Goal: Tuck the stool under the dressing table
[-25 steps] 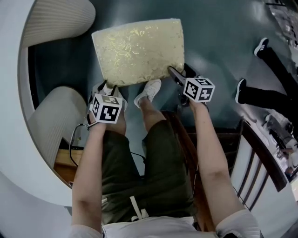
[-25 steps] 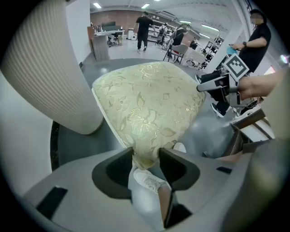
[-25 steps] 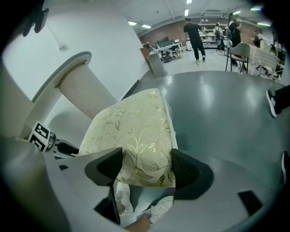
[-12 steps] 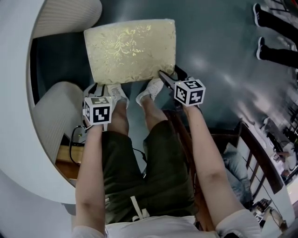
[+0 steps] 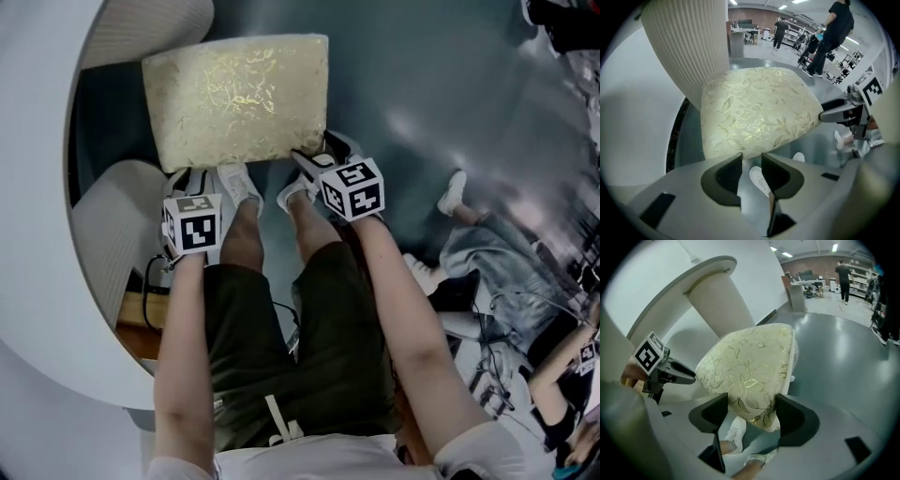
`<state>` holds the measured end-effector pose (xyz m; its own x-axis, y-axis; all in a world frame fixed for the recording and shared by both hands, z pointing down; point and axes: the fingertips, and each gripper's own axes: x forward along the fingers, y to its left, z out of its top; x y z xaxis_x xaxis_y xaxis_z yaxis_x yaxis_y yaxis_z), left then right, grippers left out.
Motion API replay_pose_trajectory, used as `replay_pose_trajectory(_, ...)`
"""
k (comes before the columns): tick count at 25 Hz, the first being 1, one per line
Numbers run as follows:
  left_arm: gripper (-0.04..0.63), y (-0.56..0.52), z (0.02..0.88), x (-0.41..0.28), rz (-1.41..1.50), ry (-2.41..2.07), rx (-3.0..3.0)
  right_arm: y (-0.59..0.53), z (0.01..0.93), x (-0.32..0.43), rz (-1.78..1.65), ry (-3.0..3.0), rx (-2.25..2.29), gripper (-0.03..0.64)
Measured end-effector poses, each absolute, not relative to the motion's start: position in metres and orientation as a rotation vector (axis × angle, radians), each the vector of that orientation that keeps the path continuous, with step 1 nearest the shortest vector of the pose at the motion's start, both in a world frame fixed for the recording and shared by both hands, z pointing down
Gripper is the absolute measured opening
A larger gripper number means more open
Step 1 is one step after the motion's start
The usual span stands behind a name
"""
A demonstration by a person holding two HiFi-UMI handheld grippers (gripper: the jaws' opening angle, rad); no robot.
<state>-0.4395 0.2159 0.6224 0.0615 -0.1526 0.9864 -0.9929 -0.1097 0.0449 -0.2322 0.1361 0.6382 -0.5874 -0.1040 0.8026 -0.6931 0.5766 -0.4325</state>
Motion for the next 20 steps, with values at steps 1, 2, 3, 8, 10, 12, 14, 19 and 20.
replay_pose_trajectory(1,0.124,0.215,0.634,-0.435,1.157,-1.236,1.429,0.137,0.648,-0.232,0.968,-2.048,0.626,0.319)
replay_pose_trajectory(2,0.126,0.216,0.643,-0.432,1.150,-1.239,1.426,0.139,0.656,-0.231,0.960,-2.045,0.625,0.319)
replay_pose_trajectory(3,0.126,0.217,0.650,-0.431,1.145,-1.242,1.421,0.140,0.663,-0.229,0.959,-2.044,0.632,0.319)
replay_pose_trajectory(8,0.126,0.220,0.656,-0.428,1.139,-1.247,1.410,0.141,0.671,-0.223,0.998,-2.047,0.639,0.324)
replay_pose_trajectory(10,0.130,0.219,0.653,-0.431,1.134,-1.253,1.402,0.135,0.669,-0.219,1.096,-2.049,0.670,0.318)
replay_pose_trajectory(12,0.137,0.218,0.652,-0.433,1.130,-1.256,1.396,0.121,0.667,-0.209,1.186,-2.053,0.748,0.307)
replay_pose_trajectory(14,0.149,0.217,0.651,-0.436,1.131,-1.266,1.392,0.103,0.666,-0.202,1.233,-2.058,0.819,0.314)
replay_pose_trajectory(19,0.192,0.213,0.649,-0.458,1.128,-1.332,1.356,0.062,0.662,-0.213,1.327,-2.108,0.887,0.347)
replay_pose_trajectory(20,0.204,0.212,0.649,-0.463,1.128,-1.339,1.348,0.056,0.660,-0.218,1.329,-2.120,0.885,0.353)
